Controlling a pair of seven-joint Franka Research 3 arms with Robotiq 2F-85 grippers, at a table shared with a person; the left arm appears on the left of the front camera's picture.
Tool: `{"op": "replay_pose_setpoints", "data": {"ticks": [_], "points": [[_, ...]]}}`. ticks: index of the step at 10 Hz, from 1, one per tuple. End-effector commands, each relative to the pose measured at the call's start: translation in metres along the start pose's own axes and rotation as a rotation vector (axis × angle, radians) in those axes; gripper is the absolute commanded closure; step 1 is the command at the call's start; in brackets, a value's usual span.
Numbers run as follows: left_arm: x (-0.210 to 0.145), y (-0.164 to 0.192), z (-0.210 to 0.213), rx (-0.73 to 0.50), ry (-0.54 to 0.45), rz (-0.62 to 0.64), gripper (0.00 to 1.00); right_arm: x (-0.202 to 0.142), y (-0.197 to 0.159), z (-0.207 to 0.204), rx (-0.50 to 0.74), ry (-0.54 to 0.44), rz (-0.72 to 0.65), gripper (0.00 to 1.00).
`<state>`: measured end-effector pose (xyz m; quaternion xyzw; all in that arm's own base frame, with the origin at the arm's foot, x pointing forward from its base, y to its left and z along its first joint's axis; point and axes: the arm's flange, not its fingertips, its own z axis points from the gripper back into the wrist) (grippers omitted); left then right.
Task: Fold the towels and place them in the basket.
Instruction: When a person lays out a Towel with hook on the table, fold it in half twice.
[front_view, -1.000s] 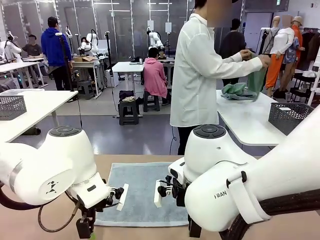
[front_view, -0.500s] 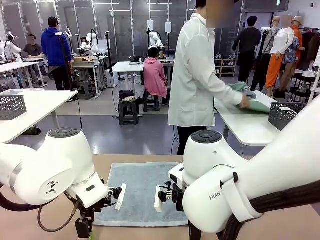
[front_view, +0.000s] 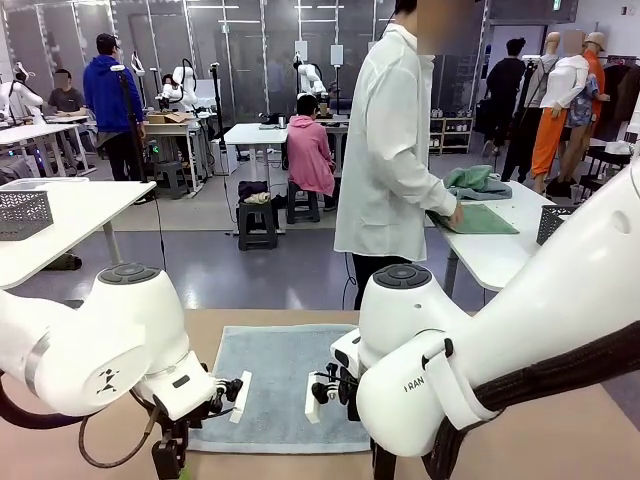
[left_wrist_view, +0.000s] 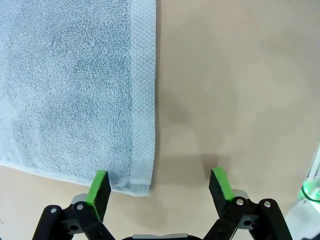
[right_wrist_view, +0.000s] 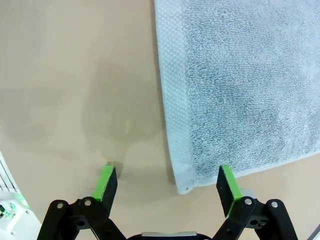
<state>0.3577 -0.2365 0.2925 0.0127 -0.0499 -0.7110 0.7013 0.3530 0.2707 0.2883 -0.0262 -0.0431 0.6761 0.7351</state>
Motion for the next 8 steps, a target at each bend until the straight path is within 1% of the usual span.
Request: {"op": "replay_pose_setpoints", "data": {"ticks": [1,4,5,6,7,8], "points": [[-0.0011,0.0079,-0.0027,0.014,-0.011,-0.017,0.0,0.0021,-0.0053,-0.0003,-0.029,0.003,0.024,0.0],[-0.0024,0.0136,-0.0039,0.018,-0.003,-0.008,0.0,0.0013,-0.009,-0.0029,-0.023,0.0,0.023,0.0],[-0.0024,0.0149,-0.0043,0.024,-0.003,-0.008,0.0,0.0013,-0.0096,-0.0042,-0.01,-0.015,0.036,0.0],[-0.002,0.0152,-0.0043,0.032,0.006,-0.014,0.19,0.0014,-0.0101,-0.0054,-0.014,-0.017,0.035,0.2],[-0.0019,0.0156,-0.0035,0.035,0.001,-0.01,0.17,0.0016,-0.0105,-0.006,-0.02,-0.015,0.032,0.18],[-0.0021,0.0161,-0.0029,0.037,0.006,-0.009,0.17,0.0021,-0.0109,-0.006,-0.019,-0.011,0.029,0.18]]}}
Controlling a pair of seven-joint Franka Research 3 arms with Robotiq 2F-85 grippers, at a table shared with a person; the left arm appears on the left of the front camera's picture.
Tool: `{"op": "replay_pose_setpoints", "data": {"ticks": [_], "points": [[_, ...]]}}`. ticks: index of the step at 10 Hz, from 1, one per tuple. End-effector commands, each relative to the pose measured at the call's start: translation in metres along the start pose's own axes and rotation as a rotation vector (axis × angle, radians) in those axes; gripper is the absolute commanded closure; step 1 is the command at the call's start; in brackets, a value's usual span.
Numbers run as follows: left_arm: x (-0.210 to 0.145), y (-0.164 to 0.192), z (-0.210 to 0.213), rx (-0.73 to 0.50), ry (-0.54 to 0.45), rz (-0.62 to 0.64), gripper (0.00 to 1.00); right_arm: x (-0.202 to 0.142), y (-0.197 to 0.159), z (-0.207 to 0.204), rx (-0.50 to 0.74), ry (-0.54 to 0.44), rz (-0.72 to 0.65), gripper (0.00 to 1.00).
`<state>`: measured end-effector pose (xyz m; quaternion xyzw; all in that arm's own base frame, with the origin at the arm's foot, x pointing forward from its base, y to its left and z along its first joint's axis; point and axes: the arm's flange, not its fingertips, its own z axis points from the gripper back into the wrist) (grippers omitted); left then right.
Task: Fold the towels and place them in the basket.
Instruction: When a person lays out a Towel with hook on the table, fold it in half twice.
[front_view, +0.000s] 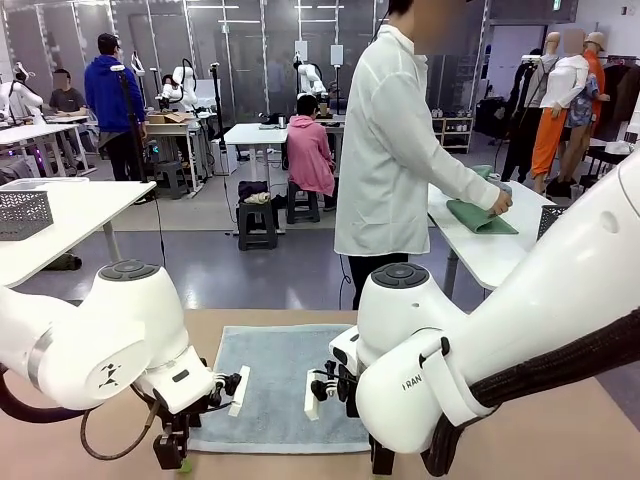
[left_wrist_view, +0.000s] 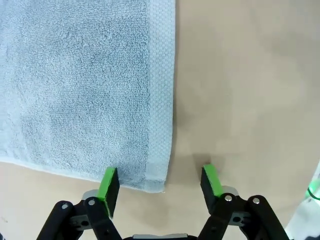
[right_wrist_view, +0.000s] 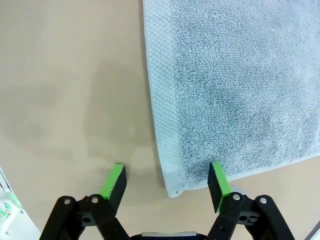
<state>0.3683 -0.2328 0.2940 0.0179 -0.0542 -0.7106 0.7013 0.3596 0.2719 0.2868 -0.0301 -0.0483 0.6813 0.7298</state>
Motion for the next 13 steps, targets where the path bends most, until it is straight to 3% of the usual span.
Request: {"op": "replay_pose_setpoints", "data": {"ticks": [1,2,3,4,8,9,10,13], "points": [[0.001,0.007,-0.004,0.013,0.011,-0.007,0.17,0.001,-0.006,-0.004,-0.001,-0.005,0.01,0.18],[0.001,0.009,-0.003,0.005,0.007,-0.011,0.17,0.002,-0.007,-0.004,0.008,-0.007,0.011,0.18],[0.002,0.01,-0.002,0.006,0.016,-0.019,0.28,0.002,-0.006,-0.004,0.014,-0.011,0.024,0.36],[0.003,0.012,-0.001,-0.014,0.022,-0.022,0.34,0.003,-0.007,-0.003,0.015,-0.004,0.019,0.37],[0.006,0.016,0.005,-0.057,0.036,-0.03,0.34,0.002,-0.009,-0.002,0.034,0.005,0.02,0.37],[0.006,0.018,0.004,-0.074,0.053,-0.019,0.39,0.001,-0.01,-0.003,0.052,0.002,0.03,0.41],[0.006,0.019,0.004,-0.08,0.057,-0.013,0.53,0.002,-0.01,-0.003,0.046,0.01,0.026,0.56],[0.004,0.021,0.006,-0.086,0.06,-0.007,0.54,0.004,-0.011,0.0,0.053,0.022,0.028,0.56]]}}
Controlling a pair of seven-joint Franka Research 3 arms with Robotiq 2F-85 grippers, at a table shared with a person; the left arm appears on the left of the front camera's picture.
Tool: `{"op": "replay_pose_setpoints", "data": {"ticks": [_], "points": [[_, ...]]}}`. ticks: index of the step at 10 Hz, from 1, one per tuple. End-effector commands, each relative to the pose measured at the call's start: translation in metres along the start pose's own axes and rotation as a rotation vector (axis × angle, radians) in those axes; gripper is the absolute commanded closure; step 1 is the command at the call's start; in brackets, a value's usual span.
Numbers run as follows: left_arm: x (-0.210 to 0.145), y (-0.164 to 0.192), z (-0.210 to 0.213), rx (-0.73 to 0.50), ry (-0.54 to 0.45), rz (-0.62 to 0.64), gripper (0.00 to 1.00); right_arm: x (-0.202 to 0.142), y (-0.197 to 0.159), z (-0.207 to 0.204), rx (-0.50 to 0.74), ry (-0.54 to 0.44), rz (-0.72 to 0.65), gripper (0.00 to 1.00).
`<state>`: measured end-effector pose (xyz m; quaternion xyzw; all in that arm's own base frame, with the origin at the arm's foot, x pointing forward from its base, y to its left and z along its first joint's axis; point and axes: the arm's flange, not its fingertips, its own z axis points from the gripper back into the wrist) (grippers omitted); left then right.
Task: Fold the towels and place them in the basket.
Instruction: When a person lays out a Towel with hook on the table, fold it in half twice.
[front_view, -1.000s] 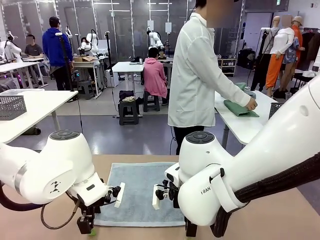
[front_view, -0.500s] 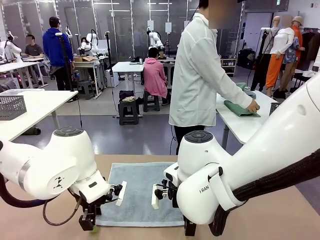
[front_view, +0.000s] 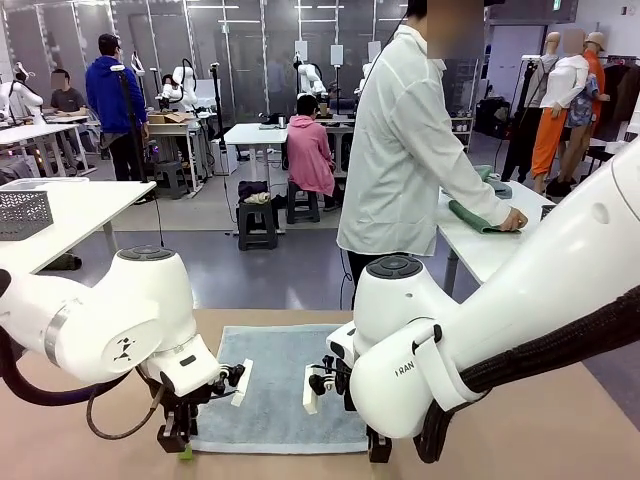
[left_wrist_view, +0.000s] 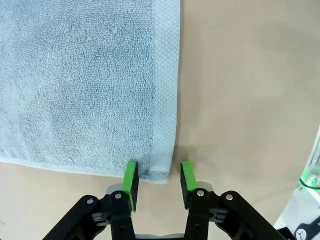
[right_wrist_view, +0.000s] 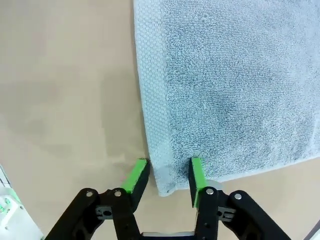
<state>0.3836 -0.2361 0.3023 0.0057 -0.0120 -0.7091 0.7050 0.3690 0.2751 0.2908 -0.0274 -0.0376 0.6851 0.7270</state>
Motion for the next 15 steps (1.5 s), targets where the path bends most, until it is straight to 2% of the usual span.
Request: {"op": "replay_pose_setpoints", "data": {"ticks": [1,6,7,8,9,10,11,15], "points": [[0.0002,0.0047,0.001,-0.014,0.02,-0.013,0.54,0.0011,-0.0022,-0.0015,0.039,0.013,0.019,0.56],[-0.0015,0.0061,0.0025,-0.03,0.016,-0.012,0.54,0.0024,-0.0039,0.0021,0.062,0.015,0.032,0.56],[-0.0011,0.0065,0.003,-0.025,0.017,-0.015,0.71,0.0023,-0.0048,0.0021,0.06,0.016,0.034,0.75],[-0.0013,0.0074,0.0034,-0.025,0.021,-0.013,0.73,0.0022,-0.0057,0.002,0.06,0.017,0.035,0.75],[-0.0015,0.0082,0.0038,-0.022,0.019,-0.012,0.9,0.0022,-0.0065,0.0016,0.06,0.016,0.037,0.95],[-0.0019,0.0087,0.004,-0.02,0.019,-0.01,0.79,0.0027,-0.0069,0.0013,0.061,0.013,0.037,0.8],[-0.0022,0.0096,0.0036,-0.022,0.018,-0.01,1.0,0.0027,-0.0073,0.0007,0.061,0.013,0.037,1.0],[-0.0014,0.01,0.0051,-0.03,0.017,-0.016,1.0,0.0003,-0.0072,0.0023,0.059,0.006,0.044,1.0]]}}
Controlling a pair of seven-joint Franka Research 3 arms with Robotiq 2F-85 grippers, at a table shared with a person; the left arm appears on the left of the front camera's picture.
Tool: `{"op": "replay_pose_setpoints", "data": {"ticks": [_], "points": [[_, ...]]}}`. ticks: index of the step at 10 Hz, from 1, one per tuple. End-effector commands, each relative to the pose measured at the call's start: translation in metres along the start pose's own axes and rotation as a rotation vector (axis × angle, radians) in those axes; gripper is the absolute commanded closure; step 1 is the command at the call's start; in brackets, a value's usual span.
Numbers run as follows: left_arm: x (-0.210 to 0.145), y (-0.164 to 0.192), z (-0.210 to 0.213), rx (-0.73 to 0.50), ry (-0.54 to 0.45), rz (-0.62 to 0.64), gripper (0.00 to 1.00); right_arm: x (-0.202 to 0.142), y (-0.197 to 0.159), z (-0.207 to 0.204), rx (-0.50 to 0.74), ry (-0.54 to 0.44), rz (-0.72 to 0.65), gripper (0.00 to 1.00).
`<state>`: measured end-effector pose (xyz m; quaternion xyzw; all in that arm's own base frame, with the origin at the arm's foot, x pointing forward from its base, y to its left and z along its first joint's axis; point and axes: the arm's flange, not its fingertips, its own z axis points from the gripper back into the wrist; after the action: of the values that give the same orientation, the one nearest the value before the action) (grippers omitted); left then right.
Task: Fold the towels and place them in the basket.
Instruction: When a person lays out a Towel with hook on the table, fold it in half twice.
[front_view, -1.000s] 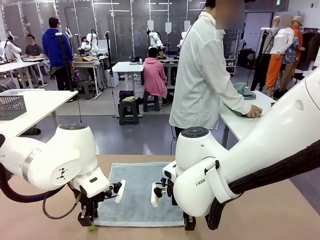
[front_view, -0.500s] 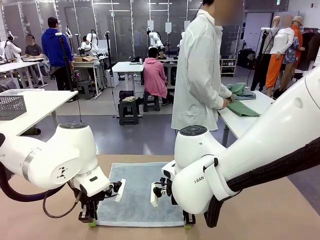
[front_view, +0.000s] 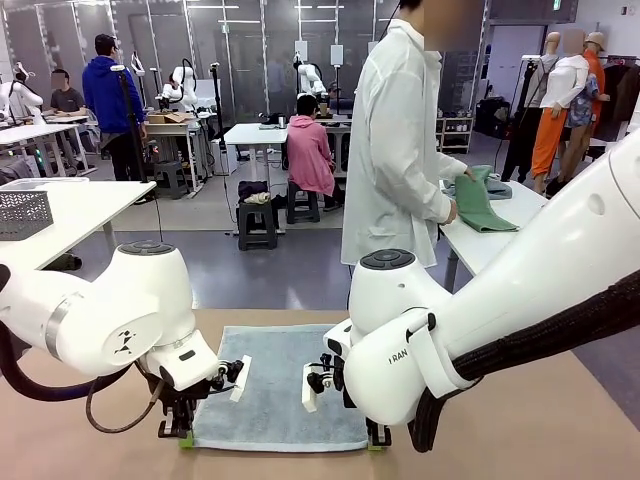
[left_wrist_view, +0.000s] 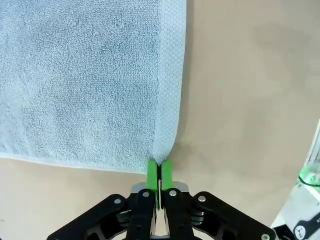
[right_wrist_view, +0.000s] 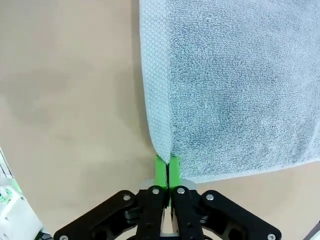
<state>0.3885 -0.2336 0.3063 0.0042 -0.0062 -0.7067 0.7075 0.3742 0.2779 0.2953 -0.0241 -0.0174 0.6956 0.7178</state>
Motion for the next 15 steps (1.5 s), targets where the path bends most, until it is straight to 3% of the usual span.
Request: {"op": "replay_pose_setpoints", "data": {"ticks": [1,6,10,15], "points": [[0.002,0.004,0.001,0.0,0.016,-0.02,1.0,-0.002,-0.002,-0.002,0.003,-0.019,0.004,1.0],[0.0,0.0,0.0,0.0,0.0,0.0,0.96,0.0,0.0,0.0,-0.001,-0.001,0.001,0.98],[0.001,0.03,0.057,0.126,-0.027,0.002,0.96,0.008,-0.028,0.045,-0.07,-0.012,0.013,0.98],[0.003,0.049,0.076,0.173,-0.021,0.04,0.96,0.018,-0.046,0.07,-0.129,-0.005,-0.006,0.98]]}}
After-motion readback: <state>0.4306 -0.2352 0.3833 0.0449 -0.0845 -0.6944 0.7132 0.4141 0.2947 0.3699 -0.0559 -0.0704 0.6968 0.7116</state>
